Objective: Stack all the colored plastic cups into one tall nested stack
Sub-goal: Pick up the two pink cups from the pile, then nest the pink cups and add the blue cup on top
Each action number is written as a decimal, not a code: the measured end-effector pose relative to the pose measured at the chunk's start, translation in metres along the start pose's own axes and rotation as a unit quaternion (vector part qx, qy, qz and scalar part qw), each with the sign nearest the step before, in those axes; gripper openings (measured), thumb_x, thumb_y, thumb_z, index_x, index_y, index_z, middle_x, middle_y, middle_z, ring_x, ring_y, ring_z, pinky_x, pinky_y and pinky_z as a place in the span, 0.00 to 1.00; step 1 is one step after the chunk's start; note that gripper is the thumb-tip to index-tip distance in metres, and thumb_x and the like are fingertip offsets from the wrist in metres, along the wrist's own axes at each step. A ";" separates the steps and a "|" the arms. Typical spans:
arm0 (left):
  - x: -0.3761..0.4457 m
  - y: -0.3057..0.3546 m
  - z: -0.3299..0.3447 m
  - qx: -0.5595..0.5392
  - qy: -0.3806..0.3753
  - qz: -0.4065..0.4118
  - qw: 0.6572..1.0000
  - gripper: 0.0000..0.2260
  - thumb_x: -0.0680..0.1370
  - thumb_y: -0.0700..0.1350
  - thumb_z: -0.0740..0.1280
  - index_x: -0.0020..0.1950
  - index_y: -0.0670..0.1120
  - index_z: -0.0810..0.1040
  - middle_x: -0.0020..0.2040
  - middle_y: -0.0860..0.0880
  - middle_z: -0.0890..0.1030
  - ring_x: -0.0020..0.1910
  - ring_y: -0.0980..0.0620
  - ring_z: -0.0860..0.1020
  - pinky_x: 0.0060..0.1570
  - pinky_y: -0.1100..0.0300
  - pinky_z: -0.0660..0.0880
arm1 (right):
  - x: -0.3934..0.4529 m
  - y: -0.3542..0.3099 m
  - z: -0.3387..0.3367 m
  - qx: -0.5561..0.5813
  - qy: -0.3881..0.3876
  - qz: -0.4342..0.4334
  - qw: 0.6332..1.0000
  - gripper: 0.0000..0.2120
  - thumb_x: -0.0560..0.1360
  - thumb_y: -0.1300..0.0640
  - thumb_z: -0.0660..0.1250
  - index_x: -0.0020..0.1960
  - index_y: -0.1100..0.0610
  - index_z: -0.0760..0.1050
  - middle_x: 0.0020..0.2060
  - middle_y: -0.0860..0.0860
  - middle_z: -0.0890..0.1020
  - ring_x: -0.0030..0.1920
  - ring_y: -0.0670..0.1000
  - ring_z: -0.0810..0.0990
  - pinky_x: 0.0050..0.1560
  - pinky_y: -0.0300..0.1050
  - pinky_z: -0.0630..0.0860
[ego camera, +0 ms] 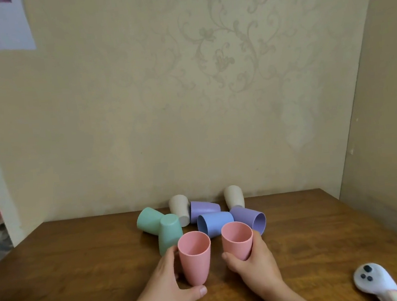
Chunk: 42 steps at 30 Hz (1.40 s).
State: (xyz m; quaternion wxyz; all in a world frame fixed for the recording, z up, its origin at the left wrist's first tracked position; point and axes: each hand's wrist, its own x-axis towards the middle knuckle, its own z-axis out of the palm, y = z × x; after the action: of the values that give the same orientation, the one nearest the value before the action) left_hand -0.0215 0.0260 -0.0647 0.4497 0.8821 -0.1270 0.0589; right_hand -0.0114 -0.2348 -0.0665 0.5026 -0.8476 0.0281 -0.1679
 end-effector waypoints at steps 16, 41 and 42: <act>0.025 0.007 0.036 -0.147 0.068 -0.071 0.984 0.35 0.55 0.65 0.84 0.60 0.63 0.79 0.53 0.69 0.86 0.52 0.70 0.83 0.38 0.75 0.78 | 0.005 -0.015 -0.011 0.051 0.002 0.007 0.999 0.30 0.63 0.38 0.81 0.55 0.18 0.68 0.52 0.34 0.85 0.51 0.33 0.82 0.49 0.37 0.79; 0.023 0.002 0.039 -0.181 0.066 -0.034 0.981 0.32 0.63 0.54 0.87 0.64 0.68 0.81 0.57 0.62 0.89 0.55 0.59 0.88 0.52 0.58 0.86 | 0.014 -0.087 0.010 0.030 -0.229 -0.060 0.971 0.39 0.66 0.39 0.77 0.75 0.41 0.71 0.71 0.47 0.76 0.72 0.52 0.74 0.68 0.50 0.77; 0.023 0.003 0.038 -0.174 0.061 -0.035 0.982 0.32 0.63 0.56 0.87 0.64 0.68 0.80 0.57 0.63 0.89 0.54 0.59 0.88 0.52 0.58 0.87 | 0.021 -0.087 0.001 0.057 -0.239 -0.050 0.968 0.42 0.65 0.40 0.73 0.78 0.43 0.70 0.73 0.46 0.74 0.72 0.50 0.73 0.66 0.44 0.76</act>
State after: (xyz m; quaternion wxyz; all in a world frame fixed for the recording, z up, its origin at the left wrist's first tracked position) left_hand -0.0009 -0.0105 -0.0793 0.6052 0.7890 -0.0763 0.0736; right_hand -0.0013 -0.1956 0.0131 0.5330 -0.8335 -0.1448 0.0133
